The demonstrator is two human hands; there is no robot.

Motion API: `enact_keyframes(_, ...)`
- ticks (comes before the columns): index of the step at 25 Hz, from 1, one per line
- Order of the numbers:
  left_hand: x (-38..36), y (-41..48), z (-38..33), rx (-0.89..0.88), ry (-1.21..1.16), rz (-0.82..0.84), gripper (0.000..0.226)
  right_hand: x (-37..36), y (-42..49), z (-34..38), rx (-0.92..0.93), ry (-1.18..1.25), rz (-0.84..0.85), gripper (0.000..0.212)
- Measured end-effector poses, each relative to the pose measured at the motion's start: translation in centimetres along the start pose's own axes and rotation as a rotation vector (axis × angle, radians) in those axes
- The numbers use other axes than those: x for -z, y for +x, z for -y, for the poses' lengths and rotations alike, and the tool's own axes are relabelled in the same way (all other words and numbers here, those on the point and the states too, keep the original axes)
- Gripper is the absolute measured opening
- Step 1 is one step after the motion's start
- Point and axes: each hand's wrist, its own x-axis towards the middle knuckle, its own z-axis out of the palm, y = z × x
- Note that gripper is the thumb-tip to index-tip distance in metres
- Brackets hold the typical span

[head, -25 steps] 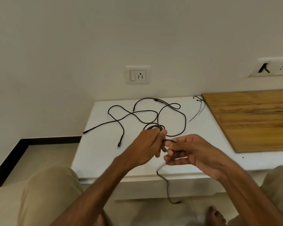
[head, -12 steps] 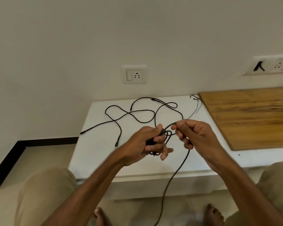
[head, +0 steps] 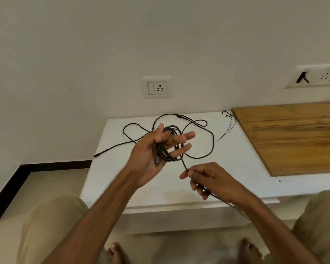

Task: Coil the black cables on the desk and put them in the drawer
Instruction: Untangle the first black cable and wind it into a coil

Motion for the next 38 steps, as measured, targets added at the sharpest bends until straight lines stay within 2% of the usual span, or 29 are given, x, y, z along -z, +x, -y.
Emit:
enact_keyframes(5,0.8,0.3,0.0,-0.046,0.135,-0.079,0.043,-0.5,-0.8,1.6,-0.001,-0.046,0.205,0.027)
enact_keyframes(10,1.1,0.5,0.9,-0.073,0.383,-0.091,0.049,0.1,-2.2,3.4,0.022,0.050,0.400,0.028)
enact_keyframes(12,1.3,0.6,1.2,-0.060,0.503,-0.106,0.056,0.7,-2.9,4.2,0.038,0.087,0.450,0.028)
enact_keyframes(15,1.5,0.7,2.1,-0.014,0.727,-0.092,0.051,1.6,-3.7,5.0,0.082,0.092,0.466,0.030)
enact_keyframes(17,0.9,0.6,2.5,0.040,0.817,-0.074,0.051,1.9,-3.7,5.0,0.135,0.044,0.372,0.029)
enact_keyframes(21,-0.5,0.0,2.9,0.115,0.955,-0.061,0.052,2.6,-3.0,4.7,0.291,-0.079,0.026,0.029)
enact_keyframes(23,-0.8,-0.2,3.0,0.143,0.872,0.025,0.054,2.9,-2.6,4.4,0.334,-0.104,-0.136,0.028)
enact_keyframes(26,-0.6,-0.2,3.2,0.181,0.707,0.104,0.057,2.8,-2.0,3.9,0.343,-0.092,-0.294,0.023)
enact_keyframes(33,-1.4,-0.3,3.6,0.240,0.353,0.194,0.059,3.2,-0.8,2.6,0.309,-0.110,-0.465,0.013)
enact_keyframes(38,-1.6,-0.3,2.6,0.253,0.247,0.172,0.049,3.0,-0.4,1.5,0.251,-0.178,-0.415,0.019)
